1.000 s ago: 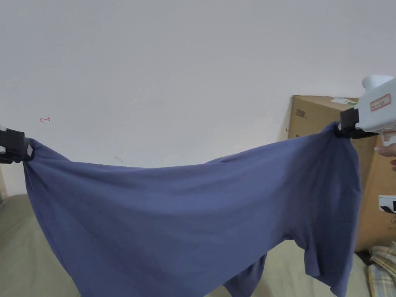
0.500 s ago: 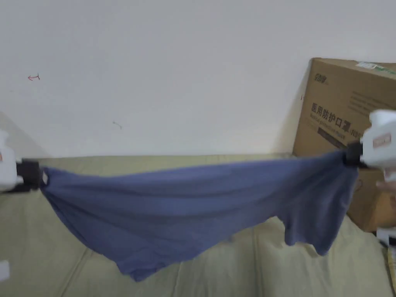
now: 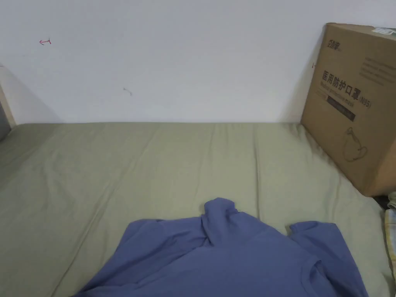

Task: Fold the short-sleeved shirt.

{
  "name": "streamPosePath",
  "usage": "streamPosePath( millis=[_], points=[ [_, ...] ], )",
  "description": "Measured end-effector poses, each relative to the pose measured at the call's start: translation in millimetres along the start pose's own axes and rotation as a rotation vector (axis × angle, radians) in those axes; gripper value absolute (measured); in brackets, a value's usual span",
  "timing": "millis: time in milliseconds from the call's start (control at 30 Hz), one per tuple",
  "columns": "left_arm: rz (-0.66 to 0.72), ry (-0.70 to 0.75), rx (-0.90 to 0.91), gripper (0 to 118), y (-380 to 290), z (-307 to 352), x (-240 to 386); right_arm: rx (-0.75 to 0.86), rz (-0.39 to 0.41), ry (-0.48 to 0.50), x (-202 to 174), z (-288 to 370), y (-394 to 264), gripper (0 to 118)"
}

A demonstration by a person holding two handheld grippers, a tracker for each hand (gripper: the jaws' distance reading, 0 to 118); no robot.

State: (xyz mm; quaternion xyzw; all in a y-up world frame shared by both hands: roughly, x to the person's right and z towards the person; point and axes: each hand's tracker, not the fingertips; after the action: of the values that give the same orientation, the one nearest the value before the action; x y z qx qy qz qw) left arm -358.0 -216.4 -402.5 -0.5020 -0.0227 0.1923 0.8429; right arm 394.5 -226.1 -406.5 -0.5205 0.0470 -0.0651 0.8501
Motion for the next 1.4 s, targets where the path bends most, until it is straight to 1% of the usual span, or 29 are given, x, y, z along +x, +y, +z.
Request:
streamPosePath(
  millis=[67, 100, 167, 233, 300, 333, 367, 400, 433, 467, 533, 600, 667, 700, 733, 767, 800, 833, 867, 900, 933, 967, 1000, 1067, 1133, 1200, 1333, 1367, 1400],
  points=[
    [-0.024, -0.009, 0.007, 0, -0.3, 19.6, -0.4, -0.018, -0.009, 0.022, 2.9, 17.0, -6.4, 1],
    [-0.052, -0.028, -0.021, 0, -0.7, 25.6, 0.0, -0.033, -0.019, 0.034, 4.1, 21.6, -8.6, 1],
    [-0.135, -0.021, -0.056, 0, -2.0, 34.8, 2.7, -0.044, -0.003, 0.03, 2.0, 28.7, -13.4, 1],
    [-0.201, -0.016, -0.085, 0, -6.5, 41.7, 7.1, -0.038, 0.01, 0.024, -5.5, 33.8, -18.3, 4],
    [-0.164, -0.038, -0.065, 1, -8.6, 46.0, 6.0, -0.013, -0.006, 0.035, -12.4, 37.3, -19.8, 7],
    [-0.153, -0.041, -0.043, 8, -11.6, 49.7, 9.2, 0.002, -0.02, 0.029, -17.3, 38.2, -21.3, 23],
    [-0.139, -0.016, -0.004, 25, -12.5, 52.2, 10.8, 0.016, -0.032, 0.009, -20.9, 39.2, -21.7, 54],
    [-0.119, 0.032, 0.012, 67, -13.5, 53.6, 8.3, 0.016, -0.045, -0.013, -25.3, 40.4, -22.2, 89],
    [-0.099, 0.023, 0.005, 96, -13.6, 56.1, 3.7, 0.025, -0.048, -0.014, -29.9, 44.1, -21.9, 95],
    [-0.085, 0.016, 0.018, 103, -14.4, 60.8, 2.3, 0.022, -0.047, -0.013, -33.1, 46.3, -19.9, 95],
    [-0.074, 0.023, 0.041, 103, -14.1, 73.1, 0.5, -0.002, -0.05, -0.031, -42.7, 51.0, -15.1, 95],
    [-0.057, 0.037, 0.075, 103, -14.6, 86.2, 0.1, -0.017, -0.006, -0.077, -54.3, 57.7, -10.7, 95],
    [-0.063, 0.083, 0.111, 103, -15.5, 103.1, 4.5, 0.018, 0.118, -0.13, -76.3, 70.7, -6.6, 95],
    [-0.068, 0.12, 0.123, 103, -16.7, 110.1, 7.5, 0.069, 0.194, -0.153, -90.2, 79.4, -4.8, 95],
    [-0.077, 0.15, 0.133, 103, -18.1, 116.9, 9.9, 0.103, 0.246, -0.159, -103.1, 86.5, -3.3, 95],
    [-0.093, 0.166, 0.14, 102, -19.6, 122.3, 11.1, 0.125, 0.282, -0.153, -114.7, 92.0, -0.4, 95],
    [-0.096, 0.156, 0.136, 99, -20.9, 124.8, 11.5, 0.13, 0.288, -0.138, -122.7, 93.8, 2.6, 94],
    [-0.1, 0.157, 0.126, 89, -22.2, 126.7, 12.3, 0.129, 0.276, -0.123, -131.5, 95.4, 5.6, 88],
    [-0.1, 0.147, 0.112, 68, -23.6, 127.3, 11.4, 0.125, 0.258, -0.069, -136.9, 95.4, 8.1, 71],
    [-0.106, 0.127, 0.104, 20, -25.1, 126.6, 10.5, 0.118, 0.238, 0.003, -140.6, 94.7, 10.3, 23],
    [-0.117, 0.114, 0.096, 0, -26.2, 123.2, 9.1, 0.113, 0.215, 0.078, -144.0, 92.7, 12.7, 1],
    [-0.122, 0.129, 0.083, 0, -28.4, 116.3, 9.5, 0.118, 0.189, 0.115, -147.7, 88.6, 13.0, 0],
    [-0.125, 0.155, 0.095, 0, -32.2, 113.9, 9.7, 0.153, 0.177, 0.117, -152.4, 90.1, 9.8, 0],
    [-0.12, 0.131, 0.068, 0, -33.3, 100.4, 5.2, 0.155, 0.221, 0.126, -161.8, 86.1, 10.0, 0],
    [-0.079, 0.119, 0.035, 0, -31.3, 82.1, 0.5, 0.15, 0.281, 0.097, -172.8, 82.1, 8.5, 0],
    [-0.076, 0.105, 0.01, 0, -27.6, 63.0, -2.9, 0.131, 0.289, 0.102, -178.9, 78.2, 7.8, 0],
    [-0.085, 0.114, -0.028, 1, -11.2, 28.8, -10.7, 0.108, 0.28, 0.127, -180.9, 73.1, 9.4, 0],
    [-0.078, 0.12, -0.037, 20, -8.7, 22.7, -9.5, 0.105, 0.278, 0.129, -181.5, 71.4, 9.6, 0],
    [-0.069, 0.136, -0.054, 72, -6.9, 14.4, -10.7, 0.1, 0.277, 0.131, -180.2, 70.0, 11.9, 0]
  ],
)
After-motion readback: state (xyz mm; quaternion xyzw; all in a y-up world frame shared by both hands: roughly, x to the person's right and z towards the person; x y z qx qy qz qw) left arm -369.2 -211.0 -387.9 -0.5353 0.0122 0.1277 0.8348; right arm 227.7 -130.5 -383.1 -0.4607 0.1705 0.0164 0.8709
